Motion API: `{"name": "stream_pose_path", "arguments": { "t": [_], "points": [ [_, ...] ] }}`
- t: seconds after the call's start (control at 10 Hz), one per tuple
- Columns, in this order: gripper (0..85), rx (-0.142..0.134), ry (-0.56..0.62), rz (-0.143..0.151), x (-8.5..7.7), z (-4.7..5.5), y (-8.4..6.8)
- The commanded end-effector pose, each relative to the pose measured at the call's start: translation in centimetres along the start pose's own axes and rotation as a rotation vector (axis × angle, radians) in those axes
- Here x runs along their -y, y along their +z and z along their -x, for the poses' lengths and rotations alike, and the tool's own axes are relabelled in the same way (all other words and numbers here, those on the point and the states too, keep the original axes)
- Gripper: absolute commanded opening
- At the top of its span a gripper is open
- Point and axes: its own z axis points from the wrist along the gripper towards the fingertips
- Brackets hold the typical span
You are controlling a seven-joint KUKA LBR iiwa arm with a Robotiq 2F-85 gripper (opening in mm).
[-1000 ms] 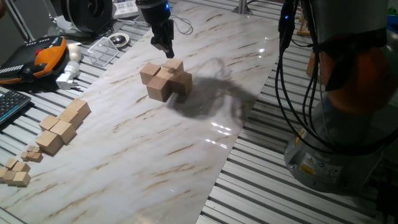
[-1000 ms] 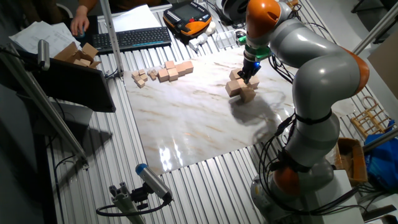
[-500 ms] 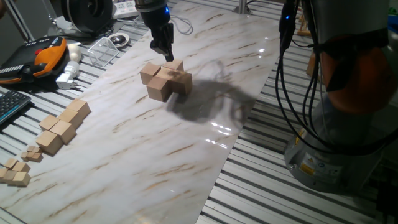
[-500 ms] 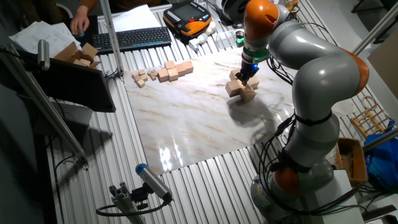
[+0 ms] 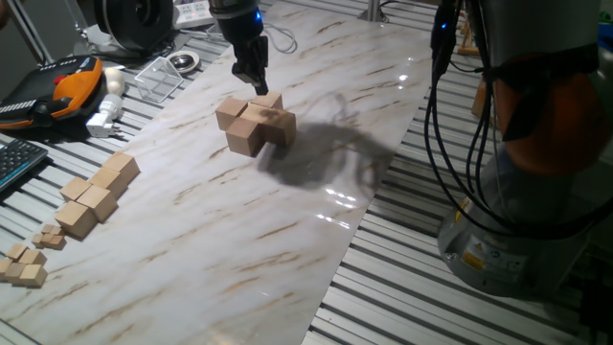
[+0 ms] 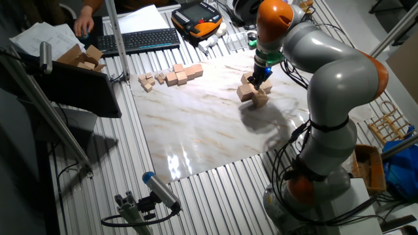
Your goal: Stack the blocks into a cross shape
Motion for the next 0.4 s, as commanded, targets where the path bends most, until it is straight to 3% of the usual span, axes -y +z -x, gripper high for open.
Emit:
{"name": "stream_pose_path", "arguments": {
  "t": [0.0, 0.3],
  "points": [
    [0.0, -0.003, 0.003, 0.001, -0.05, -0.03, 0.01],
    [0.0, -0.01, 0.029, 0.006, -0.1, 0.15, 0.08]
  ]
}}
